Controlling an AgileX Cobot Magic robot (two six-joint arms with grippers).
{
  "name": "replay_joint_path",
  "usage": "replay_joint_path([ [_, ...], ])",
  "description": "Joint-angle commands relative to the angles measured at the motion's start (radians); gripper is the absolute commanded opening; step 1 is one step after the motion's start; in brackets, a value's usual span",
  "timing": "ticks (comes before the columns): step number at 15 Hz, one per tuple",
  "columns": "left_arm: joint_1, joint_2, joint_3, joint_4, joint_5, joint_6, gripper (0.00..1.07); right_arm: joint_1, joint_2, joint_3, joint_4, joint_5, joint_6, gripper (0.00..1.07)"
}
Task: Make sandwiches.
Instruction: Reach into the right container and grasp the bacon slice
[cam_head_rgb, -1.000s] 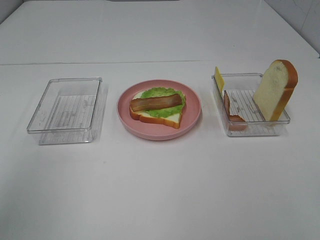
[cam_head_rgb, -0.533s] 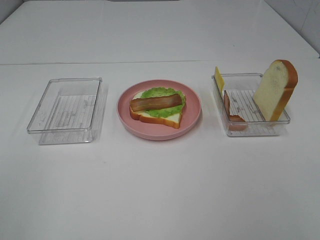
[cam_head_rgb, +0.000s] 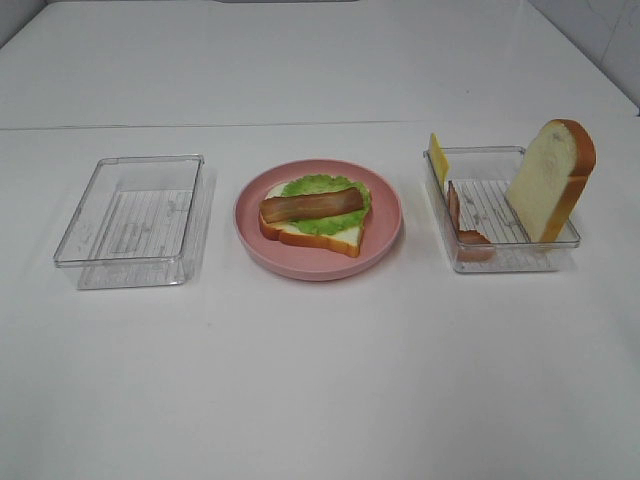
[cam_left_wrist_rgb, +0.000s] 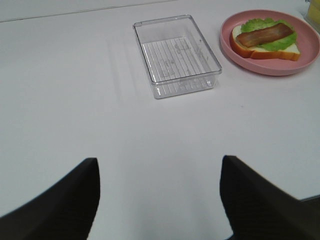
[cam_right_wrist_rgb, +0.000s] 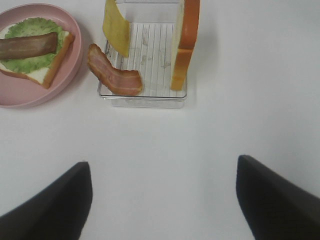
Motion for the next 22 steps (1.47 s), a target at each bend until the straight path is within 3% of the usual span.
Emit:
replay_joint_path([
  [1,0.000,-0.041,0.001,0.006,-0.002,-0.001,0.66,-0.008,0.186,-0.114,0.070,0.041,-0.041,0.76],
  [3,0.000,-0.063,0.001,0.007,-0.002,-0.001,0.66,-0.007,0.326,-0.215,0.121,0.120,-0.074,0.76],
  [4,0.000,-0.061,0.001,0.007,-0.002,-0.001,0.66,-0.007,0.476,-0.345,0.152,0.187,-0.079,0.76],
  [6,0.000,-0.061,0.001,0.007,-0.002,-0.001,0.66,0.028,0.564,-0.431,0.134,0.213,-0.100,0.76],
  [12,0.000,-0.060,0.001,0.006,-0.002,0.000,0.66,0.248,0.856,-0.722,0.072,0.317,-0.004,0.76],
  [17,0.000,-0.060,0.001,0.006,-0.002,0.000,0.66,0.261,1.112,-0.909,0.072,0.418,0.094,0.76],
  [22,0.000,-0.060,0.001,0.006,-0.002,0.000,0.66,0.261,1.257,-0.952,0.015,0.408,0.148,0.66],
])
